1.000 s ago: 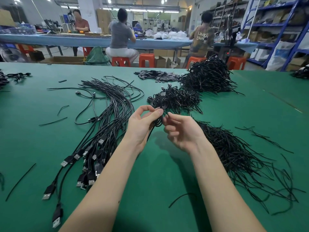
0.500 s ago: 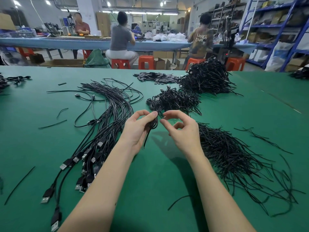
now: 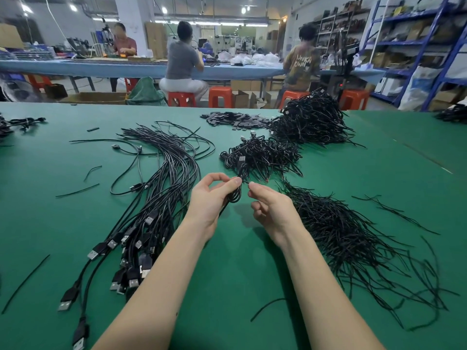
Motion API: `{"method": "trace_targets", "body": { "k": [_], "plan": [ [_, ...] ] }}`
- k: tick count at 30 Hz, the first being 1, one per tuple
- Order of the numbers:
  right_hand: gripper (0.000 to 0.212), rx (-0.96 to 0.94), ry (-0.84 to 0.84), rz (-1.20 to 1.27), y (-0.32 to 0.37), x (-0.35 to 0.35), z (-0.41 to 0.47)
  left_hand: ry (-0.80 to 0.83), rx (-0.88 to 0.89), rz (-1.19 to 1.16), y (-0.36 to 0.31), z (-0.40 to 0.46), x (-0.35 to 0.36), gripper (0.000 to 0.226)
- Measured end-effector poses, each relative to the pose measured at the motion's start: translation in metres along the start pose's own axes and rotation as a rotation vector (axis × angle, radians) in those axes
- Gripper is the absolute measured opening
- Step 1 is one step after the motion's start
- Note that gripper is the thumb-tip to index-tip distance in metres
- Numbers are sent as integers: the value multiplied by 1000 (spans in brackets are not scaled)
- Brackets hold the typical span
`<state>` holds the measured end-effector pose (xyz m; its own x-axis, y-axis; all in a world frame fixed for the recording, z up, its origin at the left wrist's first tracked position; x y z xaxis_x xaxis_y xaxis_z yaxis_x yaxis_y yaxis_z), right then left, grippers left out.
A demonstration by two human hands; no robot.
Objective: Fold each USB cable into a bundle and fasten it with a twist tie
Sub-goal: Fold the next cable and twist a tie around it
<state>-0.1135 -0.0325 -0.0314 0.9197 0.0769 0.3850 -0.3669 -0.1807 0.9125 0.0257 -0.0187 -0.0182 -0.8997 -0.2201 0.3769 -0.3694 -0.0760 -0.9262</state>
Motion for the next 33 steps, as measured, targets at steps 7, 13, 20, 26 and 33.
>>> {"method": "trace_targets", "body": {
  "k": [7,13,20,26,33],
  "plan": [
    [16,-89,-120,15,-10,3,1,-198,31,-38,1,10,-10,19],
    [22,-161,-125,-139,-13,7,0,-209,34,15,-14,66,9,20],
    [26,-193,-111,-170,-12,10,-1,-316,147,391,-27,142,28,24],
    [25,-200,-99,-241,-14,11,0,29,44,941,-6,161,40,39],
    [25,-198,-105,-279,-16,12,1,-93,83,859,5,160,29,32]
  ]
}}
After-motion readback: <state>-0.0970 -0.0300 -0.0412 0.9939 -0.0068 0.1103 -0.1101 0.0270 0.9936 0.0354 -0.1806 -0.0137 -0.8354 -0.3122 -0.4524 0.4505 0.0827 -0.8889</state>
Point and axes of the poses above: each hand's wrist, its own z-axis towards the middle knuckle, its own x-axis out of the palm, y = z × x, the point moved 2 cm from there along z, towards the middle knuckle
